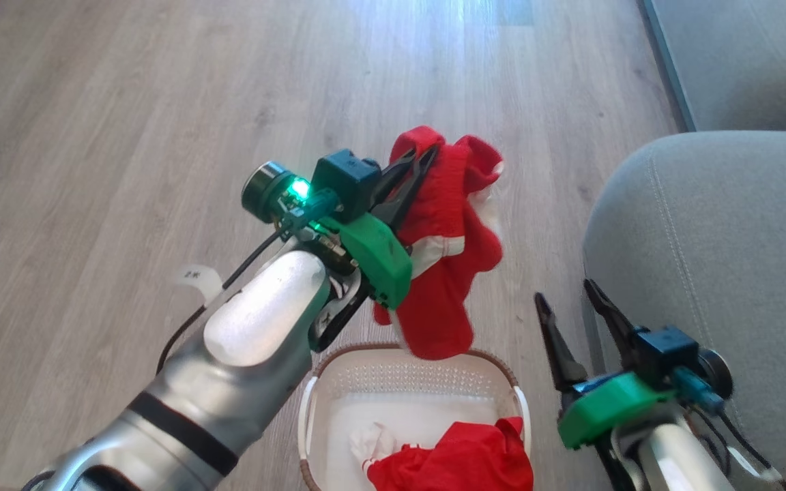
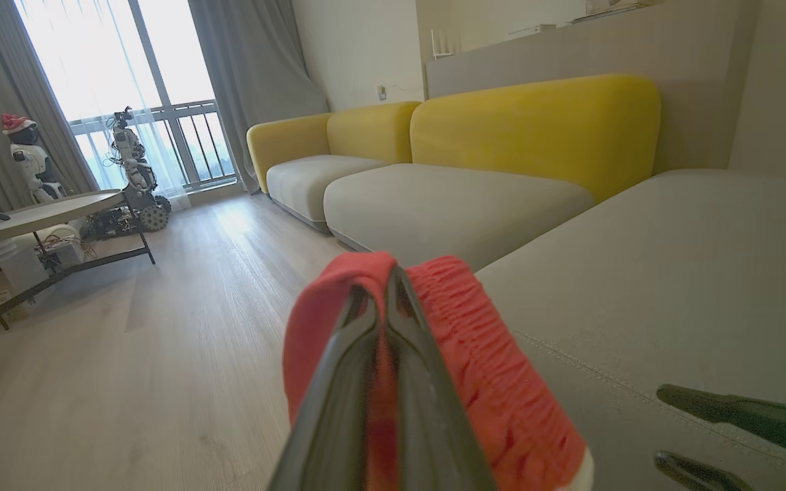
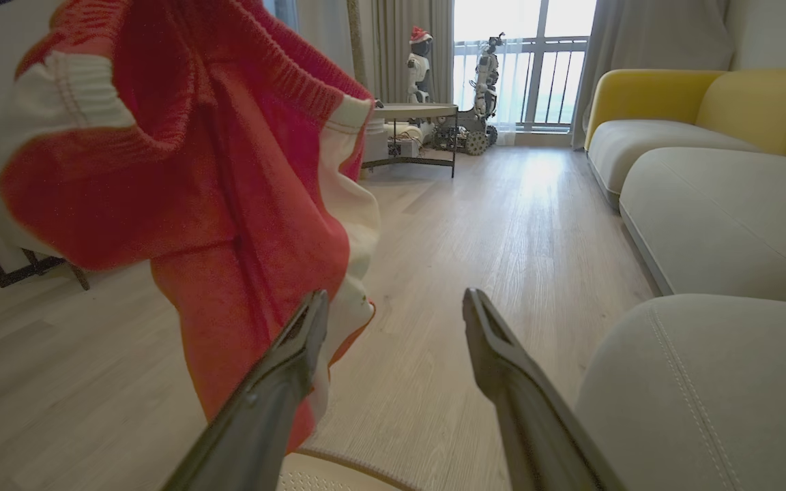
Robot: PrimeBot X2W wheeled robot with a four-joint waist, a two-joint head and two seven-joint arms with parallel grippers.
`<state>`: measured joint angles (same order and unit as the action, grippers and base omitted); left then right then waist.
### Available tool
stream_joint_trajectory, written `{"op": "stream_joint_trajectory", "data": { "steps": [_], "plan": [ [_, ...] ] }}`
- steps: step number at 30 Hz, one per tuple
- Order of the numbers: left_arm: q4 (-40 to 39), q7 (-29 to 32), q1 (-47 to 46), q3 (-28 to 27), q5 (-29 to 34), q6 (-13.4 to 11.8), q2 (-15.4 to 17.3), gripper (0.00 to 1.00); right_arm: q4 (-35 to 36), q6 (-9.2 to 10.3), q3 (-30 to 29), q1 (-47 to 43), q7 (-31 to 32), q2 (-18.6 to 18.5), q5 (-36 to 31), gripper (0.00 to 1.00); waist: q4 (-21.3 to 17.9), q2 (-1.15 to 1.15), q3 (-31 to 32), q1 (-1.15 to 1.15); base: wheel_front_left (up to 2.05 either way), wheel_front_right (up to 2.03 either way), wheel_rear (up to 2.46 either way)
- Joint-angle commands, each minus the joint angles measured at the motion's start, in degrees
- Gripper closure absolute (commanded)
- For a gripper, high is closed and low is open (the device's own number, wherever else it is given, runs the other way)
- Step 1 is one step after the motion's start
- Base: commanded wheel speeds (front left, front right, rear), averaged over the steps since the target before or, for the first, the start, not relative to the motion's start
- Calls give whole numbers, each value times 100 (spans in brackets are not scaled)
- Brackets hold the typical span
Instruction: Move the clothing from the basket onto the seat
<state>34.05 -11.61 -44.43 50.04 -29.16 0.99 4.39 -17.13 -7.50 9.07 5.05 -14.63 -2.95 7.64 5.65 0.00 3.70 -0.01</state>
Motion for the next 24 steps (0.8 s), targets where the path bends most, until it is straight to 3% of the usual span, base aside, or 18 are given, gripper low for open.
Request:
{"op": "stream_joint_trajectory", "data": {
  "steps": [1,21,22,23,24],
  "plan": [
    [-211,27,-459,-191,-44,-12,33,100,135,1,193,445,-37,7,41,0,53,0,45,1,0,0,0],
    [-823,41,-444,110,-133,-95,-91,100,-1210,1,1030,1816,-37,7,95,0,465,0,50,1,0,0,0],
    [-836,39,-424,124,-136,-106,-92,100,-1301,1,1096,1877,-37,7,117,9,479,0,47,1,0,0,0],
    [-848,39,-404,136,-143,-114,-94,100,-1400,1,1161,1936,-37,7,133,29,492,0,41,1,0,0,0],
    [-858,42,-384,143,-157,-122,-95,100,-1492,1,1223,1993,-37,7,157,64,503,0,37,1,0,0,0]
  ]
}}
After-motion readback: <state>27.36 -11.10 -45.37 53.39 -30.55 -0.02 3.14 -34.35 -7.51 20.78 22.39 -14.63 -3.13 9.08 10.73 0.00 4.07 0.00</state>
